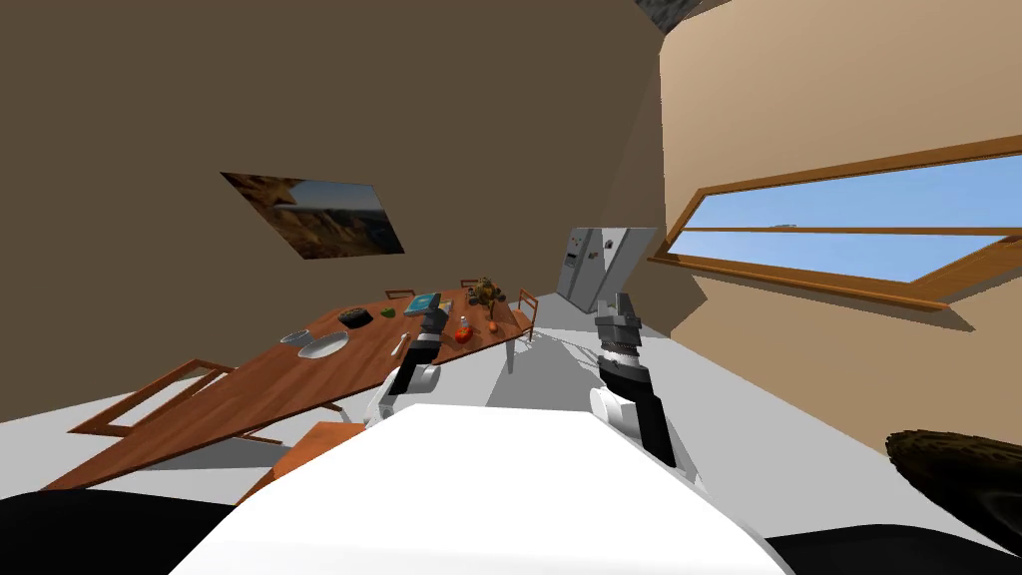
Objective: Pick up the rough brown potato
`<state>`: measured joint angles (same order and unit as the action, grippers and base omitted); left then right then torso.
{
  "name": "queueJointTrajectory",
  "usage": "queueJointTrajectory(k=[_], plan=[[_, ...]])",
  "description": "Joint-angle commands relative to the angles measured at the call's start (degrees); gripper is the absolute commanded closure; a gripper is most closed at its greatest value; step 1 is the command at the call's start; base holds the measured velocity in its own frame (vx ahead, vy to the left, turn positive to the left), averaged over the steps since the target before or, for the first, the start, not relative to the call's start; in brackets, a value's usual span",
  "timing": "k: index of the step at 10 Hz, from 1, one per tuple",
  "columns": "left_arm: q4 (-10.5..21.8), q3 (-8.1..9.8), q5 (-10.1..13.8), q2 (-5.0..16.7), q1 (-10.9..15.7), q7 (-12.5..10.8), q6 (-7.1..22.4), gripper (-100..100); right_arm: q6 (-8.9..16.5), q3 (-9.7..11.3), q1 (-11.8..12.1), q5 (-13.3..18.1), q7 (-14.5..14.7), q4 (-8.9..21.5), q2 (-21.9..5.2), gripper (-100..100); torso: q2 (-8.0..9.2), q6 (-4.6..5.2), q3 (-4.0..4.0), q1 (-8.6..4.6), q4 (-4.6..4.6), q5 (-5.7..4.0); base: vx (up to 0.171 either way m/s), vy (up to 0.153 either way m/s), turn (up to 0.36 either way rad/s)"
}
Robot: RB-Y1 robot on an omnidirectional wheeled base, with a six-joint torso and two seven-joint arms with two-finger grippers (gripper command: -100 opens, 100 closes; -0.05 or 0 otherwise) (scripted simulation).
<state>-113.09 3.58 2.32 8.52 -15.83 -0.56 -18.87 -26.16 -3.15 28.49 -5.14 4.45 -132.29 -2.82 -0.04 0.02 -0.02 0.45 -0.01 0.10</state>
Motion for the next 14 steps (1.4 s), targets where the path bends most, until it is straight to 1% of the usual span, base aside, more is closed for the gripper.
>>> queueJointTrajectory(k=[1,2,3,4,5,6,7,8,9,10,11,12,13,14], plan=[[1.6,-0.45,-0.3,-0.3,1.2,0.2,1.3,-100,0.0,0.0,0.0,0.0,0.0,0.0,0.0,0,0.00,0.00,0.00,0.00,0.00,0.00,-0.004,0.105,-0.163],[3.7,-0.60,-0.2,0.2,3.0,0.1,2.6,-100,0.0,0.0,0.0,0.0,0.0,0.0,0.0,0,-0.02,-0.03,-0.01,-0.05,-0.01,0.00,-0.018,0.089,-0.212],[4.3,-0.60,-0.2,0.2,3.0,0.1,2.6,-100,0.0,0.0,0.0,0.0,0.0,0.0,0.0,0,0.01,-0.01,0.00,-0.10,0.00,-0.01,-0.012,0.072,-0.089],[6.3,-0.75,-0.1,0.8,4.9,0.1,4.0,-100,0.0,0.0,0.0,0.0,0.0,0.0,0.0,0,-0.01,-0.05,-0.01,-0.17,-0.01,-0.02,-0.018,0.086,-0.195],[7.2,-0.75,-0.1,0.8,4.9,0.1,4.0,-100,0.0,0.0,0.0,0.0,0.0,0.0,0.0,0,0.00,-0.01,0.00,-0.13,0.00,-0.02,-0.012,0.078,-0.119],[9.3,-0.90,0.0,1.3,6.9,0.0,5.4,-100,0.0,0.0,0.0,0.0,0.0,0.0,0.0,0,-0.01,-0.05,-0.01,-0.15,-0.01,-0.02,-0.004,0.090,-0.220],[10.3,-0.90,0.0,1.3,6.9,0.0,5.4,-100,0.0,0.0,0.0,0.0,0.0,0.0,0.0,0,-0.04,-0.01,-0.02,-0.11,-0.01,-0.02,-0.005,0.078,-0.108],[11.8,-1.06,0.1,1.8,8.9,0.0,6.9,-100,0.0,0.0,0.0,0.0,0.0,0.0,0.0,0,-0.05,-0.06,-0.03,-0.15,-0.02,-0.02,-0.019,0.082,-0.181],[13.5,-1.06,0.1,1.8,8.9,0.0,6.9,-100,0.0,0.0,0.0,0.0,0.0,0.0,0.0,0,-0.03,-0.02,-0.02,-0.13,-0.01,-0.02,-0.012,0.069,-0.130],[15.4,-1.22,0.2,2.4,11.0,0.0,8.4,-100,0.0,0.0,0.0,0.0,0.0,0.0,0.0,0,-0.04,-0.06,-0.02,-0.19,-0.01,-0.03,-0.004,0.090,-0.228],[16.8,-1.22,0.2,2.4,11.0,0.0,8.4,-100,0.0,0.0,0.0,0.0,0.0,0.0,0.0,0,-0.07,-0.02,-0.04,-0.11,-0.02,-0.02,-0.010,0.083,-0.122],[19.1,-1.38,0.3,2.9,13.1,0.0,10.0,-100,0.0,0.0,0.0,0.0,0.0,0.0,0.0,0,-0.06,-0.07,-0.04,-0.14,-0.02,-0.01,-0.008,0.085,-0.239],[20.3,-1.38,0.3,2.9,13.1,0.0,10.0,-100,0.0,0.0,0.0,0.0,0.0,0.0,0.0,0,-0.07,-0.02,-0.04,-0.13,-0.02,-0.02,-0.012,0.073,-0.146],[21.7,-1.55,0.5,3.4,15.2,0.1,11.6,-100,0.0,0.0,0.0,0.0,0.0,0.0,0.0,0,-0.06,-0.07,-0.04,-0.18,-0.02,-0.02,-0.017,0.073,-0.250]])
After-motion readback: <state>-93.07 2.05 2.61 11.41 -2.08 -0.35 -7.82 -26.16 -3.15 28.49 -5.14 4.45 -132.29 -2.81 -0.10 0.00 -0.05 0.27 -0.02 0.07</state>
